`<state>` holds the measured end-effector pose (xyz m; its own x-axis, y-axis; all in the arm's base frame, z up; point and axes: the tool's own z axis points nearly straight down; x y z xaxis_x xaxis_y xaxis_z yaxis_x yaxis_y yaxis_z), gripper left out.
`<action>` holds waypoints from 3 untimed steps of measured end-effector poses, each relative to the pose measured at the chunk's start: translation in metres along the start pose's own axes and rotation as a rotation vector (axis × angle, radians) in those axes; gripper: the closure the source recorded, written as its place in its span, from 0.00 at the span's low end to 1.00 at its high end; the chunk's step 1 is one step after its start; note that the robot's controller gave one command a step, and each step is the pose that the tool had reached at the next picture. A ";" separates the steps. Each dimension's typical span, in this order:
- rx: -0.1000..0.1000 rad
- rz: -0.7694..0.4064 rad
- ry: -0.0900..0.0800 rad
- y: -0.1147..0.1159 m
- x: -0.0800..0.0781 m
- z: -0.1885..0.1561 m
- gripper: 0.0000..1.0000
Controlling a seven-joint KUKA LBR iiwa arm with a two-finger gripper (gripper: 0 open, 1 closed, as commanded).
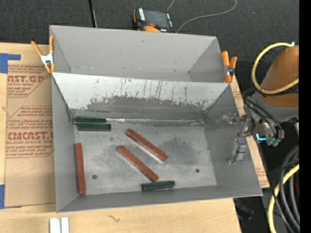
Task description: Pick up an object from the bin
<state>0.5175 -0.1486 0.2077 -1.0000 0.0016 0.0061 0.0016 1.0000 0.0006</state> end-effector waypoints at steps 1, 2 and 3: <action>-0.002 -0.014 0.001 0.037 0.027 0.133 0.00; 0.000 0.086 -0.013 0.041 0.017 0.059 0.00; -0.003 0.167 -0.003 0.083 -0.015 0.124 0.00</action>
Offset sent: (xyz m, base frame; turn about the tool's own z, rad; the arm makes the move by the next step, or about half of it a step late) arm -0.0256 0.0355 -0.1280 -0.0132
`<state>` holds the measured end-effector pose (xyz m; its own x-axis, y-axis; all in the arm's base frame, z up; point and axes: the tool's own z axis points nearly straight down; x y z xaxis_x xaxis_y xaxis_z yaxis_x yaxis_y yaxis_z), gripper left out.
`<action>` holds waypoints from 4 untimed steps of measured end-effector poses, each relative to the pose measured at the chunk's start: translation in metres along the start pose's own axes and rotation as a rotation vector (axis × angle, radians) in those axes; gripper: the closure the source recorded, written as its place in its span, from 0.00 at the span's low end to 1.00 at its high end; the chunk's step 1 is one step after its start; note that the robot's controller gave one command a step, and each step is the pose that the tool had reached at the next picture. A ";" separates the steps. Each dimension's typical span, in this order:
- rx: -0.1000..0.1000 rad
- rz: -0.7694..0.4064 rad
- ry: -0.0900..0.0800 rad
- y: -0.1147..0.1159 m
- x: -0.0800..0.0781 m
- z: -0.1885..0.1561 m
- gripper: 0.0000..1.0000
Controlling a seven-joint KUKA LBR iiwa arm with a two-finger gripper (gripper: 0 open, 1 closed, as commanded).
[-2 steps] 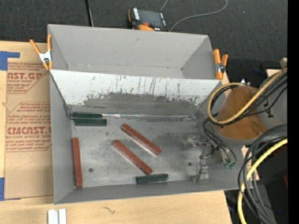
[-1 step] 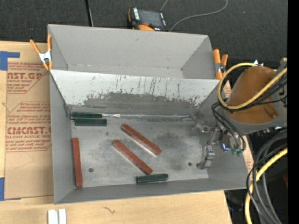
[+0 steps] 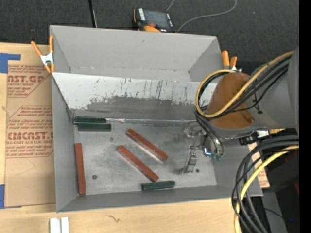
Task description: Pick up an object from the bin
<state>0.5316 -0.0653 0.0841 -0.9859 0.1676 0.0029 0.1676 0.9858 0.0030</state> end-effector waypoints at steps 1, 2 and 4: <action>-0.001 0.024 0.000 0.066 0.025 0.016 0.00; 0.003 0.029 -0.004 0.061 0.023 0.015 1.00; 0.003 -0.602 -0.014 0.114 -0.017 -0.103 1.00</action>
Offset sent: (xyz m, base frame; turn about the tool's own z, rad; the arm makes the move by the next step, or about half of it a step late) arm -0.0129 0.0634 -0.0141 0.0305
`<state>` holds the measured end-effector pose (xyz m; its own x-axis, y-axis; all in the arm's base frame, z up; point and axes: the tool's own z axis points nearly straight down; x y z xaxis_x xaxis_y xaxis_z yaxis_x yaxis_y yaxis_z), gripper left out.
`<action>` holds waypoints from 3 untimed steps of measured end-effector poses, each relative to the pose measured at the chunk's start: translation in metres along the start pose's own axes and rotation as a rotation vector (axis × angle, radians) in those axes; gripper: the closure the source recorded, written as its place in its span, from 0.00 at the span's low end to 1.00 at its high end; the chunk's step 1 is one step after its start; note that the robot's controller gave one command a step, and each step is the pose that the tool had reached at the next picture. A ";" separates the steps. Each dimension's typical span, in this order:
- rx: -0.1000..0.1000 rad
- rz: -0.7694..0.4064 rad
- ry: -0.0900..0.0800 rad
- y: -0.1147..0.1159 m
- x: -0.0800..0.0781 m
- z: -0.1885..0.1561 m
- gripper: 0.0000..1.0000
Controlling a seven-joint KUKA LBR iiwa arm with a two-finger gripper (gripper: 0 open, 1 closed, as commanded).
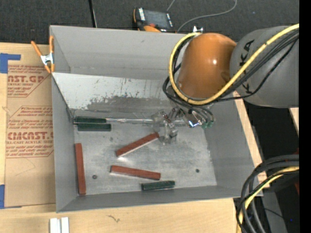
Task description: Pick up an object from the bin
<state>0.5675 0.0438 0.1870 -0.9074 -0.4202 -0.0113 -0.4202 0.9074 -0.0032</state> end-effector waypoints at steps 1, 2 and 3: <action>-0.003 0.001 0.008 0.001 0.002 0.004 0.00; -0.008 -0.092 0.015 0.011 0.009 0.122 0.00; -0.005 -0.091 0.008 0.010 0.007 0.117 1.00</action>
Offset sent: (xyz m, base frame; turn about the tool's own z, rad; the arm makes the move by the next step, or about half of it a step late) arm 0.0000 0.0000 0.0000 0.0000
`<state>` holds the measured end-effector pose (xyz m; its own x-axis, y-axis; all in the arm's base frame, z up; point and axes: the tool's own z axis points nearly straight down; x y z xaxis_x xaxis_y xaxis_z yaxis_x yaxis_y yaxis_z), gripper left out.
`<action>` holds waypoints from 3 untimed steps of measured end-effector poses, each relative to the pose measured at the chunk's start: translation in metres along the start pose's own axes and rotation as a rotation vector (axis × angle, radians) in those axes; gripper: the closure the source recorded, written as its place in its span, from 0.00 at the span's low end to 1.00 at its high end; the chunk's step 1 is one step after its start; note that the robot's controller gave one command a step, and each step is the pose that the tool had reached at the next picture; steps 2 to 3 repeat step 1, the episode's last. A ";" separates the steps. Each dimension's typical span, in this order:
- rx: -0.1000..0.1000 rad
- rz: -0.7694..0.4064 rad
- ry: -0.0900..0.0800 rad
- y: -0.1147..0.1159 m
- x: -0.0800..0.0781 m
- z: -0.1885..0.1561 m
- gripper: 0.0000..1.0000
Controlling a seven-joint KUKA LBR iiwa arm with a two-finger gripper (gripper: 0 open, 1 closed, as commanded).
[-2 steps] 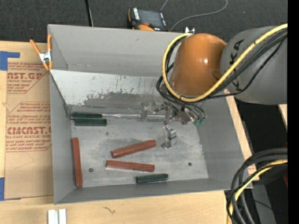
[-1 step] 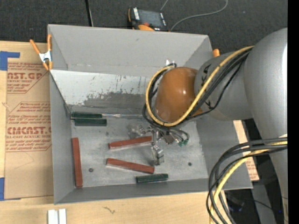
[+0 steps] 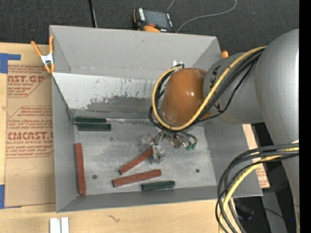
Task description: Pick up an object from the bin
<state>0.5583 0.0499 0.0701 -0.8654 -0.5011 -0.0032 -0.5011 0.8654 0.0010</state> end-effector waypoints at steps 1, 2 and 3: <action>0.005 -0.222 -0.005 -0.021 0.008 -0.133 1.00; 0.005 -0.222 -0.005 -0.021 0.008 -0.133 1.00; 0.005 -0.222 -0.005 -0.021 0.008 -0.133 1.00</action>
Offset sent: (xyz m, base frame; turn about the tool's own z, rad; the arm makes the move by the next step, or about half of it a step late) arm 0.0013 -0.0223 0.1296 -0.2234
